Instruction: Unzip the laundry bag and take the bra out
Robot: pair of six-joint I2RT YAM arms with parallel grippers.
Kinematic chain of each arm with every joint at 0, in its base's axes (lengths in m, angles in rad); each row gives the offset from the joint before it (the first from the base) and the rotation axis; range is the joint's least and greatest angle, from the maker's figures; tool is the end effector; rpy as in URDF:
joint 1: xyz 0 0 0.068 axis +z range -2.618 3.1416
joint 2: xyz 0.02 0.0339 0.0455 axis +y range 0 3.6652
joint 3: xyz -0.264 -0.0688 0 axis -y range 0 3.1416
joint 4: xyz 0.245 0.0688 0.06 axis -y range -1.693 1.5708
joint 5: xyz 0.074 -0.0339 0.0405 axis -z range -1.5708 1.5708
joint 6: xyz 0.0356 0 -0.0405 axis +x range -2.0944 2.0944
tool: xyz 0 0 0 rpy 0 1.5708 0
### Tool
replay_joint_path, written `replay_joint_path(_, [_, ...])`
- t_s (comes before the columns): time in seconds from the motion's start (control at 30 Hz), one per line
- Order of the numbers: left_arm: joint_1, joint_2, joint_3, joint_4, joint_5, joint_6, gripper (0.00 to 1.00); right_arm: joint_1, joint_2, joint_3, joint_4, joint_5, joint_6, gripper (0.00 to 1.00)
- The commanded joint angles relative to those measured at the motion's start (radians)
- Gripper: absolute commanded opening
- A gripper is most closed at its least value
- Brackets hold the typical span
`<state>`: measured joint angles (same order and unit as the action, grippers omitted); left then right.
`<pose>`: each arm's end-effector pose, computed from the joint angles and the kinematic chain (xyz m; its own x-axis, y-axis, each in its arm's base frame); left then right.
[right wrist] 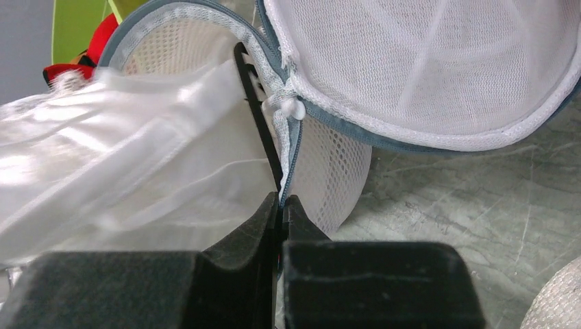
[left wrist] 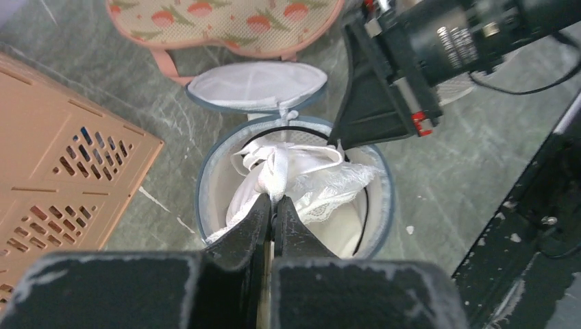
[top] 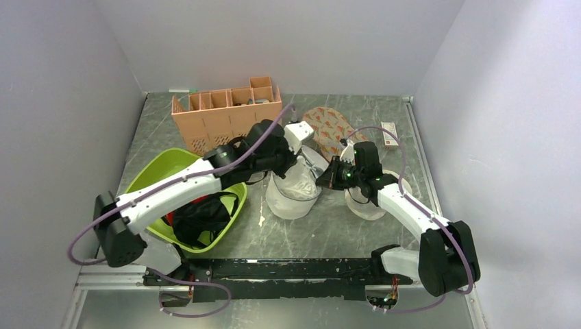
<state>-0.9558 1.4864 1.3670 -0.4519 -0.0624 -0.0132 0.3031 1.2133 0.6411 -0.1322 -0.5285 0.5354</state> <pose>0.1981 -0.2767 0.3477 -0.3223 0.4334 -0.8416 0.7807 0.6245 0.0226 0.2293 0.0905 0.2108 -0.8502 0.1957 -0.4888 -0.2218 0.7088 0.6696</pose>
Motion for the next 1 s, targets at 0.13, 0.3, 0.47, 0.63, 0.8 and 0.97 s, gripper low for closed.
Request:
replay_joint_path(0.13, [-0.005, -0.187, -0.042, 0.16, 0.047, -0.125, 0.07, 0.002, -0.003, -0.005, 0.052, -0.006, 0.023, 0.0])
replay_joint_path(0.3, [-0.004, -0.264, -0.012, 0.238, 0.001, -0.154, 0.07, 0.003, -0.013, -0.009, 0.049, -0.007, 0.025, 0.0])
replay_joint_path(0.47, [-0.003, -0.314, 0.031, 0.273, -0.094, -0.146, 0.07, 0.003, -0.024, -0.014, 0.04, -0.005, 0.026, 0.0])
replay_joint_path(0.63, [-0.004, -0.318, 0.142, 0.16, -0.254, -0.051, 0.07, 0.003, -0.023, -0.007, 0.039, -0.01, 0.027, 0.0])
replay_joint_path(0.8, [-0.003, -0.328, 0.164, 0.055, -0.447, -0.028, 0.07, 0.003, -0.007, -0.003, 0.044, -0.013, 0.021, 0.0])
replay_joint_path(0.97, [-0.002, -0.372, 0.089, -0.02, -0.605, -0.094, 0.07, 0.003, 0.015, 0.0, 0.064, -0.032, 0.029, 0.0])
